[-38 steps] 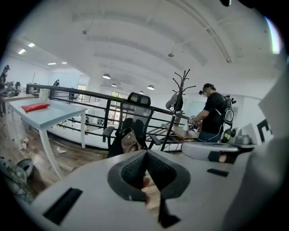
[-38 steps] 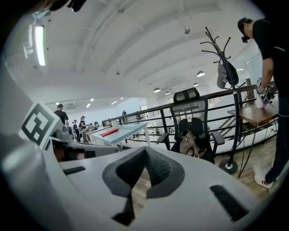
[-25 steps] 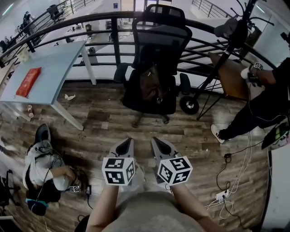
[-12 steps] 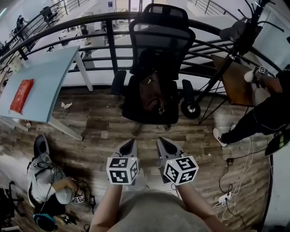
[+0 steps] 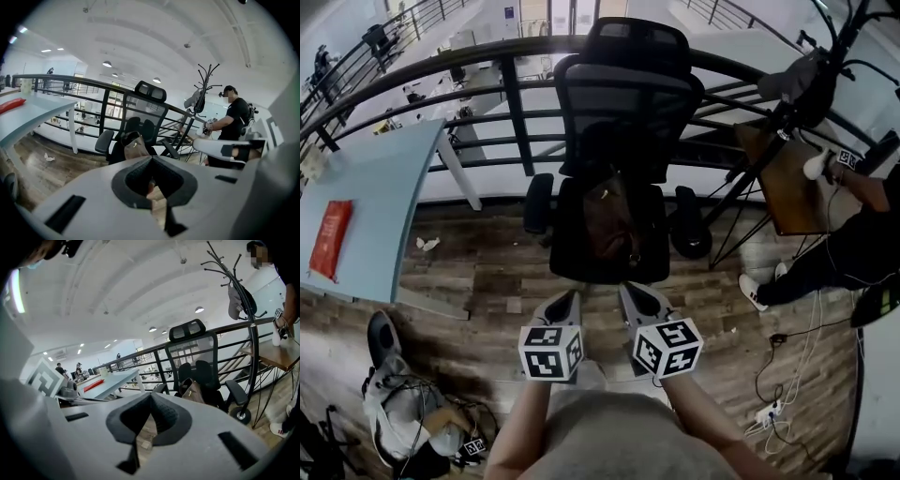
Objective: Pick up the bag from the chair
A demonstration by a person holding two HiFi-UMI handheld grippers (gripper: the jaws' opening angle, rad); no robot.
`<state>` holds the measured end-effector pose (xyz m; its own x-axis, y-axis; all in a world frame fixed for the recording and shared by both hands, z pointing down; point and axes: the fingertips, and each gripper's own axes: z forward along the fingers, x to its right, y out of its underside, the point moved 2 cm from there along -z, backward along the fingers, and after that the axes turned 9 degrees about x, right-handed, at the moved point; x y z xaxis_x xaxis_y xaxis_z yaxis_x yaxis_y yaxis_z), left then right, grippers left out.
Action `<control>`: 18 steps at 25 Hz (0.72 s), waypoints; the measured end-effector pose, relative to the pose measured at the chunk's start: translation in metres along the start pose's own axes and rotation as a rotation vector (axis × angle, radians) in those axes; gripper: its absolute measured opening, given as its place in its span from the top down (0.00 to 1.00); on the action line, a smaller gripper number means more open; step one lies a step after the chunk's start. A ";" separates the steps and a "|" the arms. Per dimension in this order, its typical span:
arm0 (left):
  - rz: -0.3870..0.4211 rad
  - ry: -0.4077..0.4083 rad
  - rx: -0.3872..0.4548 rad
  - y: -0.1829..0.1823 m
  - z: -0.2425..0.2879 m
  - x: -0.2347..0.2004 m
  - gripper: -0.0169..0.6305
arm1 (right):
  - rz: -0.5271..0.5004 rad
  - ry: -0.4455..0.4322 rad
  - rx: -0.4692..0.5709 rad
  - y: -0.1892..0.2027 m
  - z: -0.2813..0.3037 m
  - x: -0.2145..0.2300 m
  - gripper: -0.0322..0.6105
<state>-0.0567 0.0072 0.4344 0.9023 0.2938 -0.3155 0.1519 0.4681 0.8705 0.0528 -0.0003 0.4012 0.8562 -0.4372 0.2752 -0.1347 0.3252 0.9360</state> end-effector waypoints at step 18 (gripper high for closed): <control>0.029 0.042 -0.069 -0.025 0.091 -0.063 0.97 | 0.049 0.112 -0.016 0.001 0.098 0.044 0.95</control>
<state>-0.0809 -0.0989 0.4665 0.8881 0.3417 -0.3074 0.0967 0.5148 0.8518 0.0417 -0.1013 0.4354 0.8992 -0.3246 0.2934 -0.1706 0.3575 0.9182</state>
